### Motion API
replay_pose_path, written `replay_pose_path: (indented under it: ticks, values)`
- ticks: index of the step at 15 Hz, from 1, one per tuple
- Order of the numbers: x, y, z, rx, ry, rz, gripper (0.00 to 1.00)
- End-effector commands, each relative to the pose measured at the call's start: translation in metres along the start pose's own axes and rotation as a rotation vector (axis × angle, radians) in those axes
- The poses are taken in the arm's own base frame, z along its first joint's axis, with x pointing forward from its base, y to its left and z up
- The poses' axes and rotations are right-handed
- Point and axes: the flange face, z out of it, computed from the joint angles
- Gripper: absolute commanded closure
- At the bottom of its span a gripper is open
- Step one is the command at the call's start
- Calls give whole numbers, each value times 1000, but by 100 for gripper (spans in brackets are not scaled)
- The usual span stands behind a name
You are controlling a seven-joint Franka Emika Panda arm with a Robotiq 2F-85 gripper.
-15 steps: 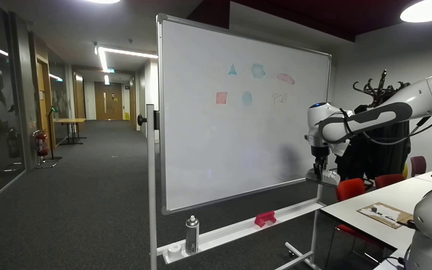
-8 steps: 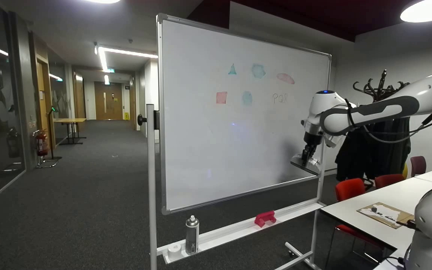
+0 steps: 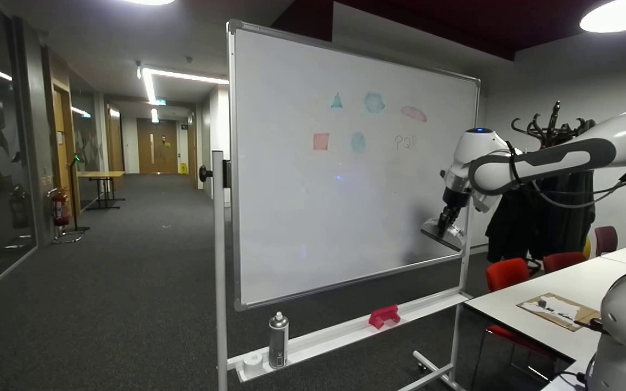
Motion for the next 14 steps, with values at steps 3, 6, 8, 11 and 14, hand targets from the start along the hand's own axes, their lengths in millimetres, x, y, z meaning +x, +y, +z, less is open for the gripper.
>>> replay_pose_path:
  ticks: [3, 6, 8, 11, 14]
  values:
    - [15, -6, -4, -19, 50, -15, 66]
    - [40, -14, -22, -27, 137, -19, 66]
    - [57, -21, -35, -33, 200, -30, 66]
    - [80, -30, -51, -39, 288, -51, 66]
    - [97, -30, -64, -48, 364, -62, 66]
